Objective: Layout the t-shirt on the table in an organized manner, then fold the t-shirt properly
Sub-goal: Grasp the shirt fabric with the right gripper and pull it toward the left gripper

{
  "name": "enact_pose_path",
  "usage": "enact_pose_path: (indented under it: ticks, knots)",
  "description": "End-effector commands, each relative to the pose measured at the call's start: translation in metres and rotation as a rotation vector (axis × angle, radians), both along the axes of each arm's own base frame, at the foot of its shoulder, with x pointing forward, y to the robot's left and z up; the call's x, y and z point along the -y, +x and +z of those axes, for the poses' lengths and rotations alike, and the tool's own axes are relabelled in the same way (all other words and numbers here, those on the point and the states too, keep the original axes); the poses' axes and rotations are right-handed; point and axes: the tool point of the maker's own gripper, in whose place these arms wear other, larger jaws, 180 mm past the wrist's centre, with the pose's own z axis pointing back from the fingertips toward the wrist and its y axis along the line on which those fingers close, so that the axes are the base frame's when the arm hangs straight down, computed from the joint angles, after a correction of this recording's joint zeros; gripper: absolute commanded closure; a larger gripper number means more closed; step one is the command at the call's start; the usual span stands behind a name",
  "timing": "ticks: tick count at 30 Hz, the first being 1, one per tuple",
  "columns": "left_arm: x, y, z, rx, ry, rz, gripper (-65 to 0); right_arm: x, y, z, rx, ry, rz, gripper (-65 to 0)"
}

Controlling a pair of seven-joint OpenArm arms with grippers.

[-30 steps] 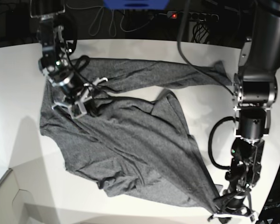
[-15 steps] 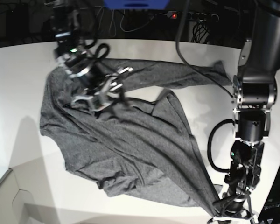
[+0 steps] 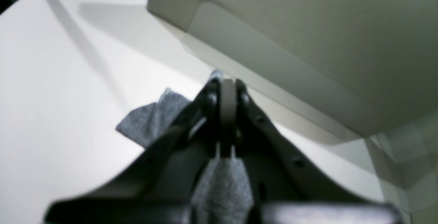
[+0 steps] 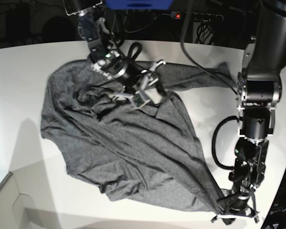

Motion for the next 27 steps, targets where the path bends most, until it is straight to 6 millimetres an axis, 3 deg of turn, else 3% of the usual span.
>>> enact_pose_path:
  ticks: [1,5,7,12,22,27]
  knots:
    - [-0.001,0.010,0.038,0.093,0.000,0.003,-0.1,-0.007,0.005,0.013,0.035,0.042,0.003,-31.7]
    - [0.003,0.010,0.035,0.089,-0.005,-0.002,-0.1,-0.012,0.008,0.009,0.021,0.045,0.007,-40.2]
    - [0.003,0.010,0.035,0.089,-0.005,-0.002,-0.1,-0.013,0.011,0.006,0.016,0.042,0.009,-41.5]
    - [0.004,0.010,0.035,0.089,-0.006,-0.003,-0.1,-0.023,0.023,0.013,0.026,0.060,0.010,-41.4]
    - [0.003,0.010,0.035,0.089,-0.004,-0.003,-0.1,-0.024,0.028,0.017,0.036,0.066,0.008,-41.0]
    - [0.003,0.010,0.035,0.088,-0.003,-0.003,-0.1,-0.032,0.032,0.002,-0.011,0.065,0.012,-33.4]
